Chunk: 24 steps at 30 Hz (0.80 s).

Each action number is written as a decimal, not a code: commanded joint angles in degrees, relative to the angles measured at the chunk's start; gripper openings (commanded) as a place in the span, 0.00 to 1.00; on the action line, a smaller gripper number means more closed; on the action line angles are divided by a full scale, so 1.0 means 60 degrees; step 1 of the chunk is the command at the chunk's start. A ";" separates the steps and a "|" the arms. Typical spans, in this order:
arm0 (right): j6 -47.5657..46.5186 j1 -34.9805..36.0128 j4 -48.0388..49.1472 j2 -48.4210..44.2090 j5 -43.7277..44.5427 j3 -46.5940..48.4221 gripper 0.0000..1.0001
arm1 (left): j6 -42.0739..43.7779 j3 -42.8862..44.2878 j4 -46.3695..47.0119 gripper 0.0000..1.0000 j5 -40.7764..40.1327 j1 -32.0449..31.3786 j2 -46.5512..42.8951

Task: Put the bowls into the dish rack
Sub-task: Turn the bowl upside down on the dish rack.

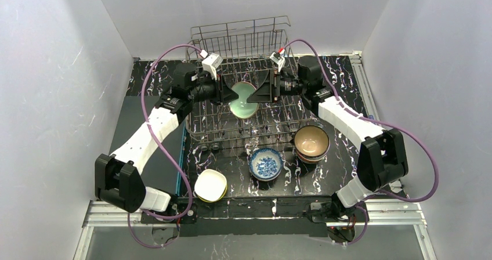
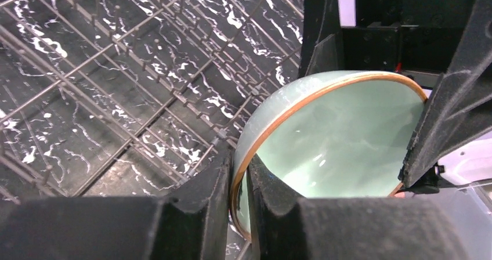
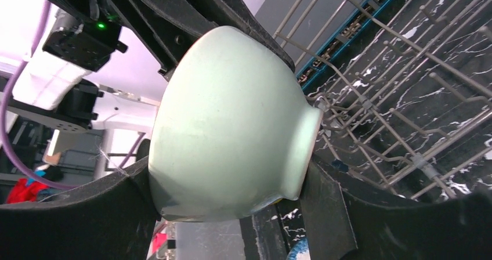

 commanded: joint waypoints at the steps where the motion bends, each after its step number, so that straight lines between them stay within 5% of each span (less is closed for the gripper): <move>1: -0.1299 0.0116 -0.1351 0.0170 0.0154 0.0967 0.01 | -0.0048 0.0702 -0.0332 0.22 -0.0861 0.0030 0.0056; 9: -0.2528 -0.0064 -0.2823 0.0766 0.1277 0.1757 0.01 | 0.0048 0.0668 -0.0420 0.60 -0.1205 0.0040 -0.0153; 24: -0.4872 -0.0257 -0.4397 0.1727 0.3092 0.4335 0.01 | 0.0373 0.0595 -0.0609 0.84 -0.1966 0.0051 -0.0544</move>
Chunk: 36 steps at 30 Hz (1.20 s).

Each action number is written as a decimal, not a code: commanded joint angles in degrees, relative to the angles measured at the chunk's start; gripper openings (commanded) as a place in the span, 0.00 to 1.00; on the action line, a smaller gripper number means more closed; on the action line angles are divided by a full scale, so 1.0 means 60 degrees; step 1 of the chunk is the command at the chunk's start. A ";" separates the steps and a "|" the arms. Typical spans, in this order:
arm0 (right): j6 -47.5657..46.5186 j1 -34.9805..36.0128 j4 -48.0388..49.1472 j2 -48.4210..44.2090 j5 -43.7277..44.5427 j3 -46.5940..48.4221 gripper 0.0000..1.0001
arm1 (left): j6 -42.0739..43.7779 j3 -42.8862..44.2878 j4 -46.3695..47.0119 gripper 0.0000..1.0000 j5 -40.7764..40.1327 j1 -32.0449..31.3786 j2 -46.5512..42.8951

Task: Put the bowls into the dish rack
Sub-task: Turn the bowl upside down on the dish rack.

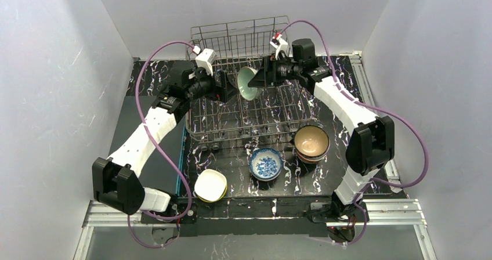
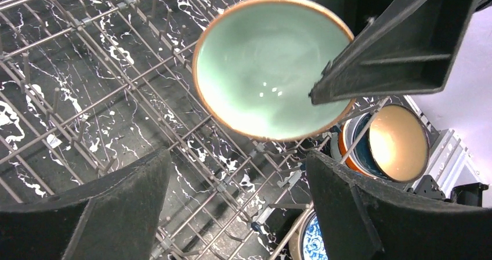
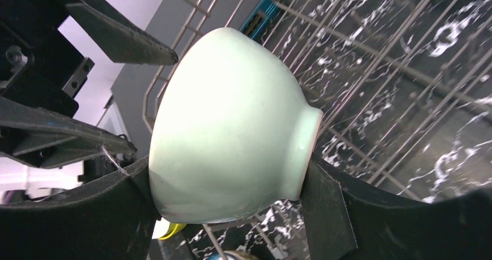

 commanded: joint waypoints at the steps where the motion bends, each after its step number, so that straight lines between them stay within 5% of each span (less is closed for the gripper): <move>1: -0.1304 -0.0008 -0.0269 0.0199 0.0363 0.1141 0.01 | 0.0180 0.0201 -0.0262 0.86 -0.0307 0.0041 -0.0423; 16: -0.3611 -0.0012 -0.0304 0.1173 0.0632 0.2514 0.01 | -0.0537 0.0615 -0.0740 0.92 -0.0527 0.1225 0.0087; 27: -0.6905 0.0085 0.0874 0.1228 -0.0397 0.2035 0.01 | -0.1188 0.0477 -0.0482 0.93 -0.0407 0.2625 0.0085; 36: -1.0141 0.0292 0.0827 0.2104 -0.1140 0.2838 0.01 | -0.1286 0.0436 -0.0377 0.93 -0.0219 0.2766 0.0172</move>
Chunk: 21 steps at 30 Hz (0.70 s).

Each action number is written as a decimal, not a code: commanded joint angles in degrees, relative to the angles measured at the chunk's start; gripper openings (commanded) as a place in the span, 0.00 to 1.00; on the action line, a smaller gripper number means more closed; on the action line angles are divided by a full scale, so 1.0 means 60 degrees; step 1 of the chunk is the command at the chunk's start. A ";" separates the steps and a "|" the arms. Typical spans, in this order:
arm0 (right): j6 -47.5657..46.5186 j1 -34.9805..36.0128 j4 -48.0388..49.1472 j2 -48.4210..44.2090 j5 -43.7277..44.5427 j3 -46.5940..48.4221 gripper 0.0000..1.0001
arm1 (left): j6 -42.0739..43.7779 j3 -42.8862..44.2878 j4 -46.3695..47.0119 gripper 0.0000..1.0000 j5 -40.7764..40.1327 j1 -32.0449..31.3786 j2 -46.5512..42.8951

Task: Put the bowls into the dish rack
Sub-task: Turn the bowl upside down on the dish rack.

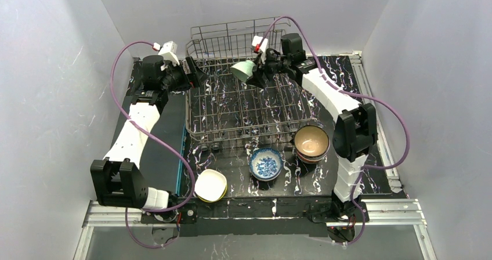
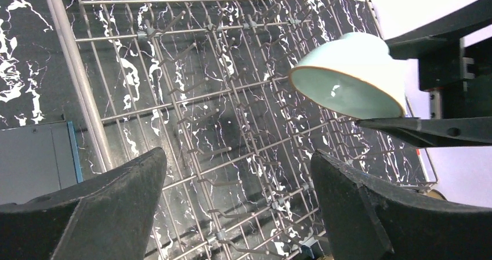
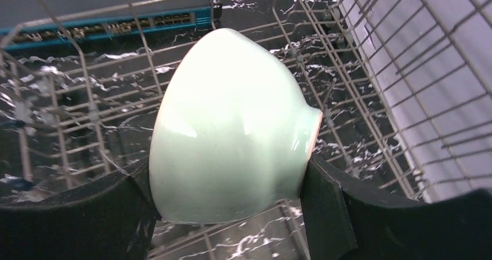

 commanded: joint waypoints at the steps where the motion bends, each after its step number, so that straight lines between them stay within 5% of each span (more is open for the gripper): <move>1: -0.2521 0.0164 0.0735 0.0493 -0.0798 0.1011 0.01 | -0.0064 0.0184 0.0093 0.93 0.0263 0.0056 0.0031; 21: -0.4678 0.0264 0.0642 0.3806 -0.1397 0.5248 0.01 | 0.0399 0.0385 -0.0379 0.92 -0.0225 0.0071 0.0175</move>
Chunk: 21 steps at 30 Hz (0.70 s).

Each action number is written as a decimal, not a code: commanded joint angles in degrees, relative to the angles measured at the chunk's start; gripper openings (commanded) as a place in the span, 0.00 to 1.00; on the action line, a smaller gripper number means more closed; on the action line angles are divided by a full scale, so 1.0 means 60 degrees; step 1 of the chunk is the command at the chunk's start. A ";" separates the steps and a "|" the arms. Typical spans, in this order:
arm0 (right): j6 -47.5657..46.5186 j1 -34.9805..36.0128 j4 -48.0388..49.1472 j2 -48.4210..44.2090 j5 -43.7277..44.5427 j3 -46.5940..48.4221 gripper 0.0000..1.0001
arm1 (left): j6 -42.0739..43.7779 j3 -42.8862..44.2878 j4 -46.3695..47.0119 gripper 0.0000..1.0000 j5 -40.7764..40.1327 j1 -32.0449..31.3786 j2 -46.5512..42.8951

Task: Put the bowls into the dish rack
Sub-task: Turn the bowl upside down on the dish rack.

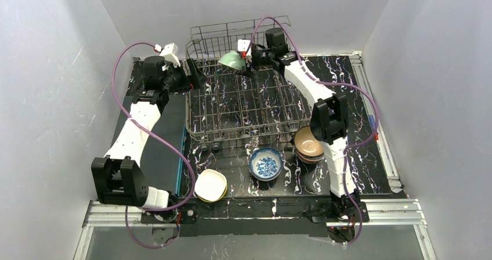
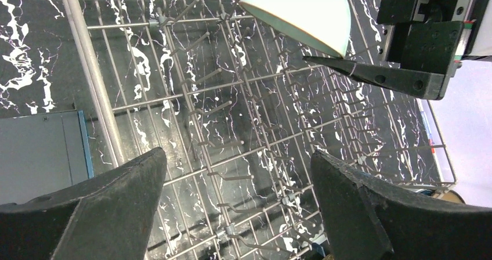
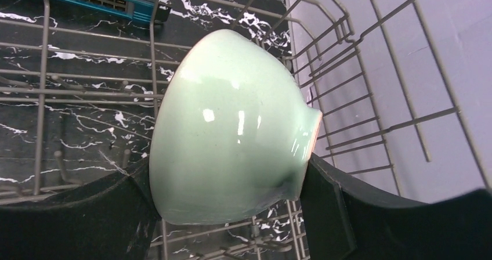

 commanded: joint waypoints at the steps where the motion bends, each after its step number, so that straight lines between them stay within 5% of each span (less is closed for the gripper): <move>1: -0.0774 0.0059 0.1000 0.0120 -0.0659 0.1012 0.01 | 0.0191 0.0423 -0.0191 0.92 -0.0045 0.0045 0.0093; 12: -0.0757 0.0092 0.1702 -0.0191 -0.0407 -0.0036 0.01 | 0.0422 0.1155 -0.2114 0.91 -0.3592 0.0045 0.0411; 17: -0.0790 0.0096 0.1721 -0.0401 -0.0337 -0.0360 0.01 | 0.0524 0.1664 -0.2742 0.88 -0.3525 0.0033 0.1207; 21: -0.0864 0.0107 0.1720 -0.0592 -0.0349 -0.0547 0.01 | 0.0748 0.2111 -0.2990 0.80 -0.2214 0.0024 0.2064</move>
